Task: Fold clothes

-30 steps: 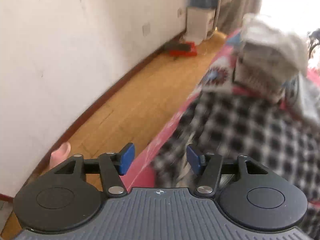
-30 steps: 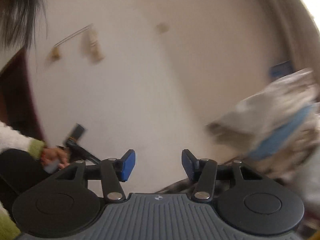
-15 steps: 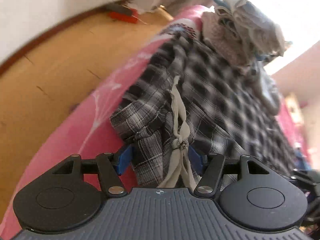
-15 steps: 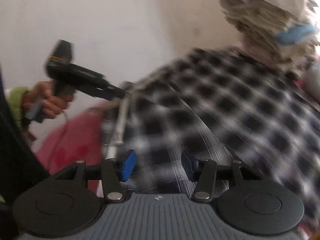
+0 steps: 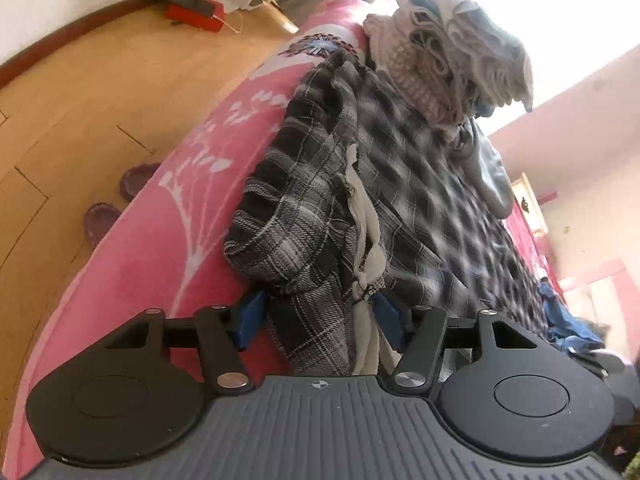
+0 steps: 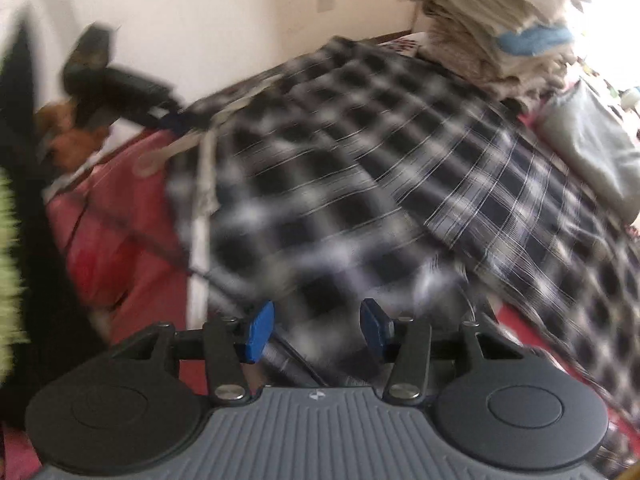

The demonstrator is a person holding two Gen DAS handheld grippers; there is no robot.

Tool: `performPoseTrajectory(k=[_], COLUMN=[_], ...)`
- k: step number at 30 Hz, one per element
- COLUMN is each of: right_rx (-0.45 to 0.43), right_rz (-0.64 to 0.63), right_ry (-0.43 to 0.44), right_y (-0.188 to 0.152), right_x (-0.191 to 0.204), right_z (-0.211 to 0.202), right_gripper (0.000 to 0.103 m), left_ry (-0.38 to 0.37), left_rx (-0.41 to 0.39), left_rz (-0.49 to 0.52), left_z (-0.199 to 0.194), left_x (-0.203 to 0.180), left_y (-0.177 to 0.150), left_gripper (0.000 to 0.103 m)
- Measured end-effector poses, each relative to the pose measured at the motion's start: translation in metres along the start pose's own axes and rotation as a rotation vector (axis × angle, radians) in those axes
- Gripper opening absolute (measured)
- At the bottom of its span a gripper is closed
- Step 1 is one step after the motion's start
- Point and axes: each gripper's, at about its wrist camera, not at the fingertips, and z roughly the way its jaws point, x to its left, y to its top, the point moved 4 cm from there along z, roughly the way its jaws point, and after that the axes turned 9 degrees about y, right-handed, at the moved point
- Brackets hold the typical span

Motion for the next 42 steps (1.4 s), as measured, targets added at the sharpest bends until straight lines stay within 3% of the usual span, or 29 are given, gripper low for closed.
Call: performPoseTrajectory(k=[4,6,9,12,15,19,24,29,32,34,38,42], right_rx=[-0.039,-0.070,-0.202,-0.173,-0.137,-0.112,-0.131,-0.135,-0.115,-0.111,-0.103,-0.098], right_rz=[0.057,0.015,-0.082,-0.131,-0.287,-0.337,-0.381,-0.404,-0.412,-0.368,-0.321,-0.315], right_ry=[0.062,0.020,-0.054,0.027,0.045,0.125,0.136,0.188,0.136,0.115,0.067,0.070], right_y=[-0.020,-0.028,-0.033,-0.051,-0.061,-0.064,-0.073,-0.070,-0.068,-0.065,-0.058,-0.047], right_x=[0.019,0.021,0.017,0.023,0.033,0.033,0.036,0.050,0.052,0.048,0.045,0.046], right_z=[0.001,0.016,0.030,0.046,0.050,0.054,0.071,0.052,0.060,0.067,0.067,0.061], right_gripper=[0.051,0.049,0.051,0.048,0.049,0.049,0.052,0.053,0.053,0.050,0.008,0.005], left_ry=[0.023,0.047,0.077,0.103,0.129,0.173,0.225,0.243,0.245,0.254,0.277,0.295], left_rx=[0.040,0.051,0.042,0.010,-0.023,-0.048,-0.103,-0.154,-0.162,-0.179,-0.228,-0.240], left_rz=[-0.064,-0.082,-0.092,-0.097,-0.088,-0.119,-0.062,-0.092,-0.124,-0.128,-0.141,-0.156], left_z=[0.002,0.002,0.001,0.002,0.002,0.002,0.009,0.011,0.010,0.010,0.009,0.001], left_x=[0.003,0.000,-0.004,-0.006,-0.009,-0.013,-0.022,-0.023,-0.022,-0.022,-0.021,-0.022], left_y=[0.006,0.009,0.008,0.004,0.003,0.003,0.003,0.003,0.003,0.001,-0.002,-0.001], left_gripper=[0.050,0.050,0.050,0.050,0.050,0.050,0.050,0.050,0.049,0.044,0.031,0.019])
